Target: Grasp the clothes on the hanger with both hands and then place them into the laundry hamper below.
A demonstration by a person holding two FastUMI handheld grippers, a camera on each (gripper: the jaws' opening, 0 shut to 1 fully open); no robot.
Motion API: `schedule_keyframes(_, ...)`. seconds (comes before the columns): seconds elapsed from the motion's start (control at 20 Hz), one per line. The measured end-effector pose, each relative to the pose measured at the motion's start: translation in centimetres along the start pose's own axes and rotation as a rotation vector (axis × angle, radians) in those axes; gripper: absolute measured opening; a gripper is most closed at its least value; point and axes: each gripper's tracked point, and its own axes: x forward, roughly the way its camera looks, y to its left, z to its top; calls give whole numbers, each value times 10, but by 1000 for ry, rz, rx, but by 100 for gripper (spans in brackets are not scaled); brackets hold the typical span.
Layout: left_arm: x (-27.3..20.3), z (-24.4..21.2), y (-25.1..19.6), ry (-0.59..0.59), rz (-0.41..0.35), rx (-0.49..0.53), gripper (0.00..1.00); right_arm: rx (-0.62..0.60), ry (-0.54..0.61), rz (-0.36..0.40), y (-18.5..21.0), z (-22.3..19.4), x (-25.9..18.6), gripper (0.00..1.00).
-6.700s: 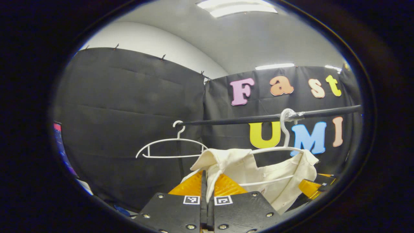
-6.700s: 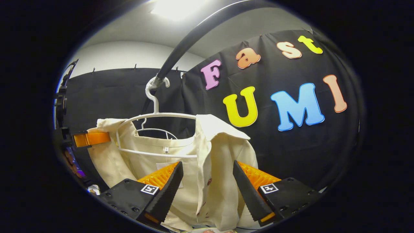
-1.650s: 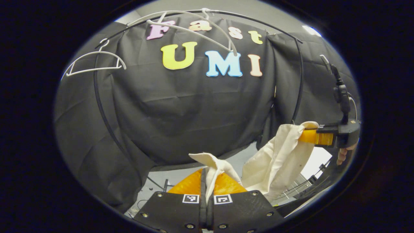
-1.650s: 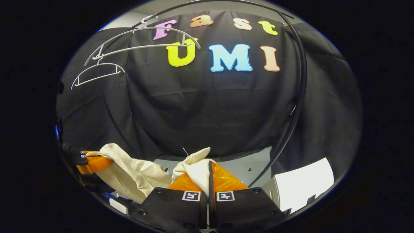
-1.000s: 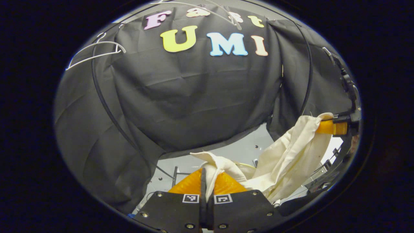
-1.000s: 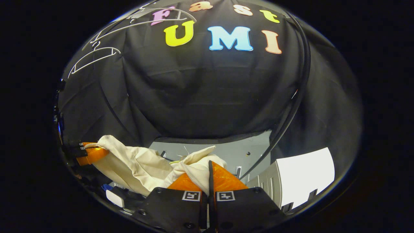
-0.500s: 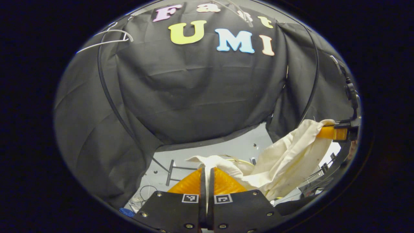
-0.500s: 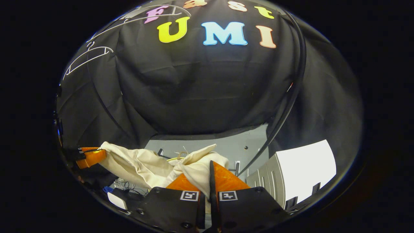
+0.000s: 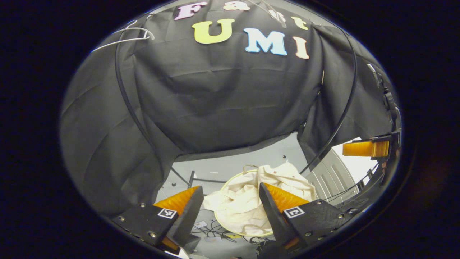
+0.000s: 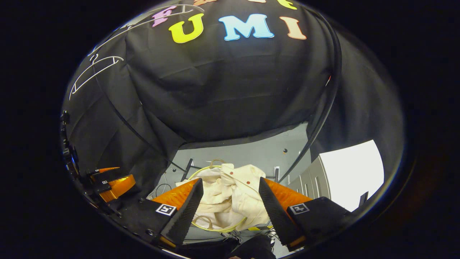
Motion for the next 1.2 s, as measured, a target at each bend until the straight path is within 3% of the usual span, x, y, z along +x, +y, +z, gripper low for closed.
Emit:
schedule_keyframes(0.3, -23, -2, -12, -30, 14, -45, 92, -27, -59, -46, -10, 9, -25, 98)
schedule_keyframes(0.55, -50, 35, -35, -131, 13, -26, 92, -83, -171, -108, -28, 40, -52, 98)
schedule_keyframes(0.8, -84, 105, -50, -288, 57, 13, 91, -80, -335, -160, -58, 89, -79, 98)
schedule_keyframes(1.0, -133, 165, -72, -400, 133, -1, 92, -83, -446, -190, -88, 117, -114, 98)
schedule_keyframes(1.2, -187, 219, -104, -557, 160, -46, 92, -73, -596, -187, -113, 151, -158, 98)
